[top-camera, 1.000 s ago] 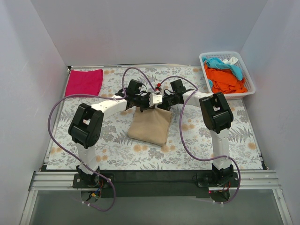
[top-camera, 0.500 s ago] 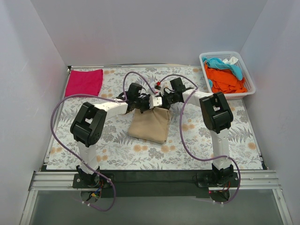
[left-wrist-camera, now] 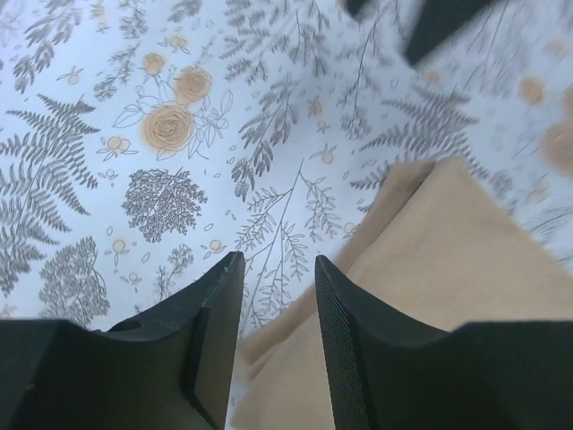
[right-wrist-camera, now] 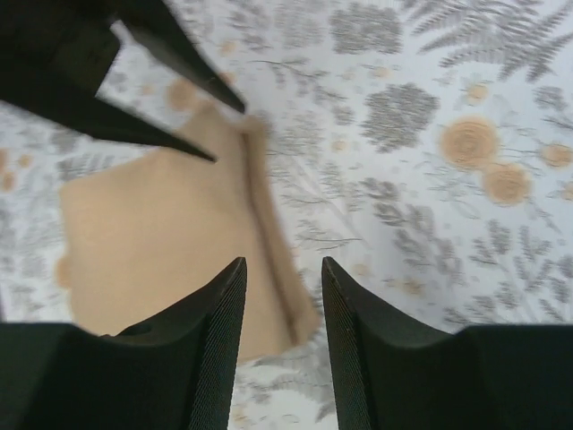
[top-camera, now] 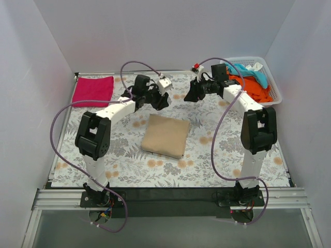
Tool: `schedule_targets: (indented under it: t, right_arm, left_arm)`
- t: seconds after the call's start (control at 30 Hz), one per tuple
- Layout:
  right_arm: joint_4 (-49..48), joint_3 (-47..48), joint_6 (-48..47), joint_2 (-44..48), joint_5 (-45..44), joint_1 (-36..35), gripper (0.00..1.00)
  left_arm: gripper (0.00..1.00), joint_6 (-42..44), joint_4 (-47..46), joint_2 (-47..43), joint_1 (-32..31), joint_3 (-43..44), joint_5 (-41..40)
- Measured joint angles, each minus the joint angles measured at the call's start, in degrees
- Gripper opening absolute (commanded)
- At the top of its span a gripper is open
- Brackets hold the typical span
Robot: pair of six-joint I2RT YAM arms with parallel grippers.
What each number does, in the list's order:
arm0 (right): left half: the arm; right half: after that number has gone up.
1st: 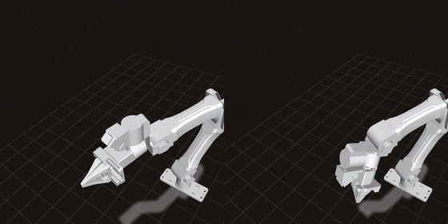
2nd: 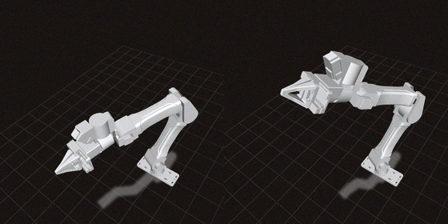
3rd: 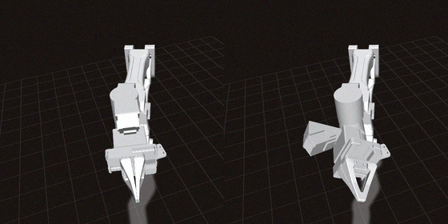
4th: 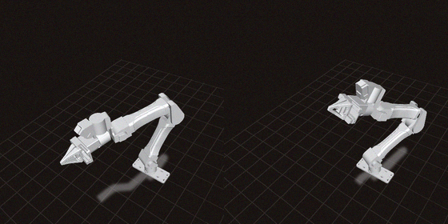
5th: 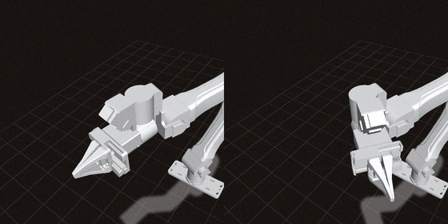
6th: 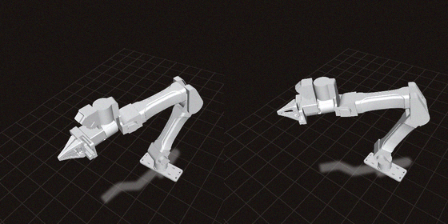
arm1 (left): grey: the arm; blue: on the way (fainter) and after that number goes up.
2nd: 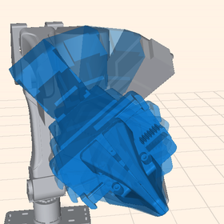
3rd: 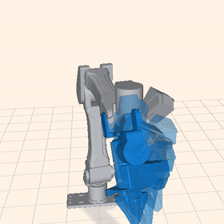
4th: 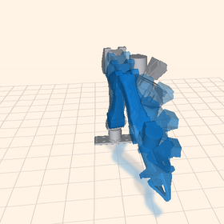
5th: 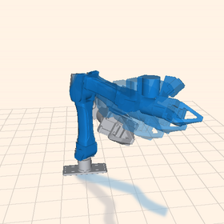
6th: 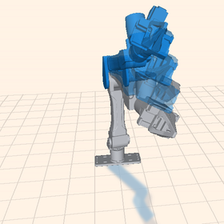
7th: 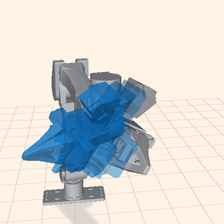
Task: Fold and stack the t-shirts
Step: Fold the tshirt
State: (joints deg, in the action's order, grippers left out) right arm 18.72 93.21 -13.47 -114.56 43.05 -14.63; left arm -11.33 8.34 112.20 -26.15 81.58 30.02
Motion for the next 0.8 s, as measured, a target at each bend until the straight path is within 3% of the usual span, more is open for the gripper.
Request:
schedule_targets:
  t: [0.23,0.4,0.6,0.8]
  right_arm:
    - [-1.3,-11.8,6.1,10.8,10.5,-4.2,0.39]
    - [-3.5,-18.8,8.9,7.3,11.7,-7.5,0.38]
    - [-4.7,-18.0,7.8,-3.1,8.5,-6.4,0.36]
    - [-3.0,-9.3,5.3,-8.9,6.6,-5.5,0.40]
  left_arm:
    - [0.33,-25.5,1.4,-8.1,7.7,-4.9,10.3]
    - [0.33,-39.6,-3.1,-6.8,8.7,-12.9,15.2]
    - [0.33,-48.3,-8.7,4.2,10.6,-11.8,16.8]
    - [0.33,-51.8,-9.1,12.5,16.1,-6.1,21.2]
